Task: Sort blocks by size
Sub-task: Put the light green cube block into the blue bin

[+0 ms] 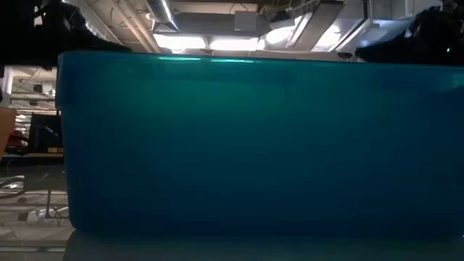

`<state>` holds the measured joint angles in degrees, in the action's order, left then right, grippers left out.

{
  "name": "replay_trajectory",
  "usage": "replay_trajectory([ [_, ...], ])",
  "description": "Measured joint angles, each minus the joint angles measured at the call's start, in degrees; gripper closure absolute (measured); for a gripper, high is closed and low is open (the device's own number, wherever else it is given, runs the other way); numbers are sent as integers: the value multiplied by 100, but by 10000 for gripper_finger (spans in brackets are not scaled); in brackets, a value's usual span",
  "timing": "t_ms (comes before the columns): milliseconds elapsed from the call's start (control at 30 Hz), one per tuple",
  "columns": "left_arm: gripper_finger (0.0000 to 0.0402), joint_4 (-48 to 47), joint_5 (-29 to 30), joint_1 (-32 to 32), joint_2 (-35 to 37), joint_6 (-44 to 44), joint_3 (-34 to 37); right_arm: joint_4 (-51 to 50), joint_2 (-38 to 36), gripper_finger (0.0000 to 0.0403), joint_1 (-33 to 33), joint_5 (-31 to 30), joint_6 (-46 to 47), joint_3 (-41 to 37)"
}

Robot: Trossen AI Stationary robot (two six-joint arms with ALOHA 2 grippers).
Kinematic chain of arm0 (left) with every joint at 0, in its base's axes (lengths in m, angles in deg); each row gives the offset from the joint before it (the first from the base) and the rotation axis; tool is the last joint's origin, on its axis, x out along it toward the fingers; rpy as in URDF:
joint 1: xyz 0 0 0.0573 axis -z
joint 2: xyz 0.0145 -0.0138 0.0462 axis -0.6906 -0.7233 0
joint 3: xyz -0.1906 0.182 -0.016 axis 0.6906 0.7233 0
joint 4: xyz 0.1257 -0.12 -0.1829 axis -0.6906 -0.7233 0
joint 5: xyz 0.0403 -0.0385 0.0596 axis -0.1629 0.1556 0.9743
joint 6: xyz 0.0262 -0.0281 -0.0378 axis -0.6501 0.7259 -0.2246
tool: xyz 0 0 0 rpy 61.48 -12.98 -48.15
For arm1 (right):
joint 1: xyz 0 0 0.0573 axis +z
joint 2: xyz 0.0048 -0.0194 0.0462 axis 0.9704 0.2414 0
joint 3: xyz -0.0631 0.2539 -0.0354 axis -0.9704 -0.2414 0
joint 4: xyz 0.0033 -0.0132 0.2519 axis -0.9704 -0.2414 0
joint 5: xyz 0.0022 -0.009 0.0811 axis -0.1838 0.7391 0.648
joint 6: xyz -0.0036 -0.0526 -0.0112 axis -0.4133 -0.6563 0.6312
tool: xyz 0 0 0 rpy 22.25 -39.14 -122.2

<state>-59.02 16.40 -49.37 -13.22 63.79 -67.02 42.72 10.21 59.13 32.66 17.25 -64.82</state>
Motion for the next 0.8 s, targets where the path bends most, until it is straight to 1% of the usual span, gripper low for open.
replay_trajectory([
  [100,382,-29,86,0,-321,-80,-368,4,2,375,0,-16,-62,97],
  [167,382,-210,232,0,-627,-183,-649,38,1,375,1,-114,-82,222],
  [233,382,-573,588,-1,-997,-328,-971,91,-4,375,0,-167,-85,317],
  [300,382,-905,1161,-50,-1467,-403,-1307,37,-1,375,1,-166,-85,327],
  [367,382,-1198,1444,-181,-1975,-522,-1626,4,0,375,0,-166,-87,329],
  [567,382,-1676,1475,-725,-3410,-480,-2510,-255,0,375,0,-226,-90,339],
  [667,382,-2175,1475,-1070,-4024,-270,-2950,-389,0,375,0,-398,-91,342],
  [800,382,-2963,1470,-1562,-4673,-4,-3507,-575,0,375,0,-690,-99,346],
])
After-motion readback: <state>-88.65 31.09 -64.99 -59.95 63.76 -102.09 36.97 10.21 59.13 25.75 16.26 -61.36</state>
